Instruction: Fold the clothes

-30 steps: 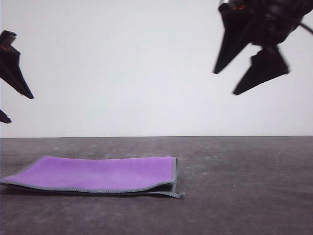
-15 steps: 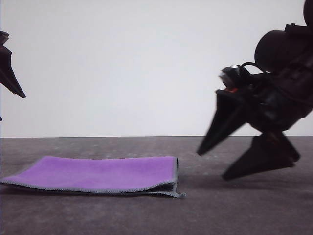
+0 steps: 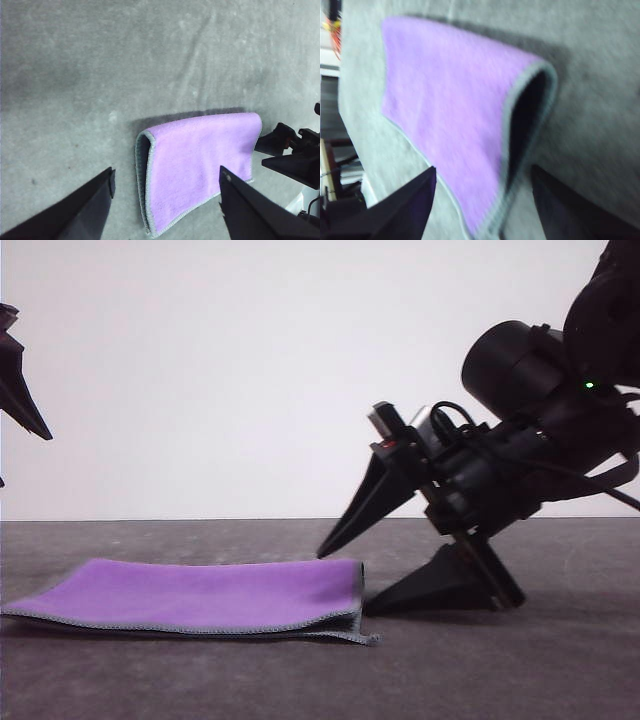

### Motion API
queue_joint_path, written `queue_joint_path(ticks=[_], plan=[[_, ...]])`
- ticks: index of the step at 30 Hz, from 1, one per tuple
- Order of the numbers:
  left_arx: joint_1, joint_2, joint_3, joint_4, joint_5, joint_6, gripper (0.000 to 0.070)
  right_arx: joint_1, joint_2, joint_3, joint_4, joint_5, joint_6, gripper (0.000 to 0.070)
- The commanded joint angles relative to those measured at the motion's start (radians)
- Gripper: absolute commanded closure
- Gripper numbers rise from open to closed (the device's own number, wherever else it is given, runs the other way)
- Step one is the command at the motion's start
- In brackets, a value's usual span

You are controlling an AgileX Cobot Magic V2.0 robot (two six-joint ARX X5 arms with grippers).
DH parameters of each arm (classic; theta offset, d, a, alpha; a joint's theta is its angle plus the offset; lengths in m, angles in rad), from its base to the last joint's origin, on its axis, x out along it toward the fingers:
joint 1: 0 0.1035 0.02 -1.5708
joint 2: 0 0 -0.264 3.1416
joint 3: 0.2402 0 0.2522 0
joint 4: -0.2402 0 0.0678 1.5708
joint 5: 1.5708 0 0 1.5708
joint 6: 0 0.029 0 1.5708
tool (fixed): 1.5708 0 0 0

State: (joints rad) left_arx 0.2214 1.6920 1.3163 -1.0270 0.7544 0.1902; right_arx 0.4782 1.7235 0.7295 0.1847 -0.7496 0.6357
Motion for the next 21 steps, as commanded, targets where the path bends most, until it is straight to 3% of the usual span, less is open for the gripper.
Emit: queue_joint_path(ticks=[1, 3, 8, 15, 21], plan=[[0.003, 0.014, 0.017, 0.003, 0.001, -0.001, 0.0294, 0.024, 0.041, 0.005, 0.019, 0.02, 0.044, 0.032], [0.003, 0.014, 0.017, 0.004, 0.001, -0.001, 0.0294, 0.04, 0.042, 0.005, 0.06, 0.021, 0.068, 0.0385], [0.003, 0.014, 0.017, 0.003, 0.001, -0.001, 0.0294, 0.062, 0.043, 0.005, 0.118, 0.034, 0.098, 0.068], [0.003, 0.014, 0.017, 0.003, 0.001, -0.001, 0.0294, 0.063, 0.043, 0.006, 0.145, 0.029, 0.1, 0.07], [0.002, 0.014, 0.017, 0.004, 0.001, -0.004, 0.0294, 0.101, 0.043, 0.055, 0.218, 0.005, 0.143, 0.07]])
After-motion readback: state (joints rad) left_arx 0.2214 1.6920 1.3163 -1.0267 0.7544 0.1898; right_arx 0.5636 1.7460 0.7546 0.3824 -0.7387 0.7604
